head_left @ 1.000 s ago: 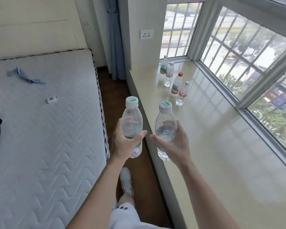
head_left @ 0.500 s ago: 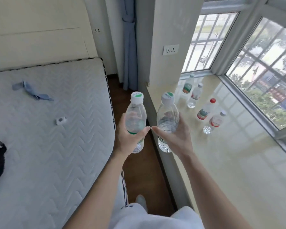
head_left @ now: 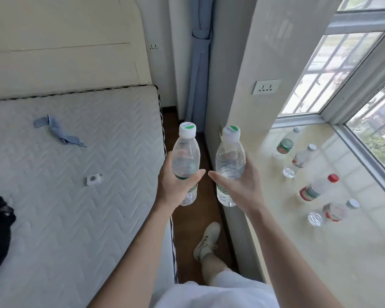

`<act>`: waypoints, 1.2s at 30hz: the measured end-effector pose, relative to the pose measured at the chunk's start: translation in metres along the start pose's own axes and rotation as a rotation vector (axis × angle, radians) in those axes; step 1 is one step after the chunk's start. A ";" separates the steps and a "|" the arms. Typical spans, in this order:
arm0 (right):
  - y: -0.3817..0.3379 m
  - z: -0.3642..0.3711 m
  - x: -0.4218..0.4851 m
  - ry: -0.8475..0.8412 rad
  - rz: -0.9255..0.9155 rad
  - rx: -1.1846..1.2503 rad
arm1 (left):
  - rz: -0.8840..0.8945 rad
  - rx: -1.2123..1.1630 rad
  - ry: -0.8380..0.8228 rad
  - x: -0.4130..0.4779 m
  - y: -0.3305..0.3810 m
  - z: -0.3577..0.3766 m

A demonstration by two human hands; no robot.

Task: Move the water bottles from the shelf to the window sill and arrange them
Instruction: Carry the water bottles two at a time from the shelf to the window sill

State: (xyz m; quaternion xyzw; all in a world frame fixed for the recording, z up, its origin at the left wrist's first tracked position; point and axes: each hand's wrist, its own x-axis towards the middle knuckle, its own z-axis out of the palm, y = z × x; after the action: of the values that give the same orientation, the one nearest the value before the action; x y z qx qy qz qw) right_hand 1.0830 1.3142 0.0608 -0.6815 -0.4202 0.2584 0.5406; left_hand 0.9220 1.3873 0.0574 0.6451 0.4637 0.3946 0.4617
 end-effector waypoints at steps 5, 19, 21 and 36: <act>0.016 0.010 0.087 0.013 0.012 0.032 | 0.001 -0.002 -0.011 0.085 -0.006 0.020; 0.048 -0.051 0.281 0.240 0.129 -0.035 | 0.059 0.014 -0.318 0.300 0.009 0.149; 0.058 -0.064 0.290 0.306 0.169 -0.046 | 0.055 0.007 -0.392 0.317 0.010 0.172; 0.111 -0.119 0.291 0.910 0.538 -0.095 | 0.095 0.043 -1.091 0.388 0.007 0.336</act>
State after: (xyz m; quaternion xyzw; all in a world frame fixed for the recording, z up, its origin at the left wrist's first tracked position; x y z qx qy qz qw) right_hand 1.3610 1.4935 0.0181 -0.8322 0.0352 0.0465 0.5514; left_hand 1.3390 1.6825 0.0075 0.7856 0.1354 0.0137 0.6036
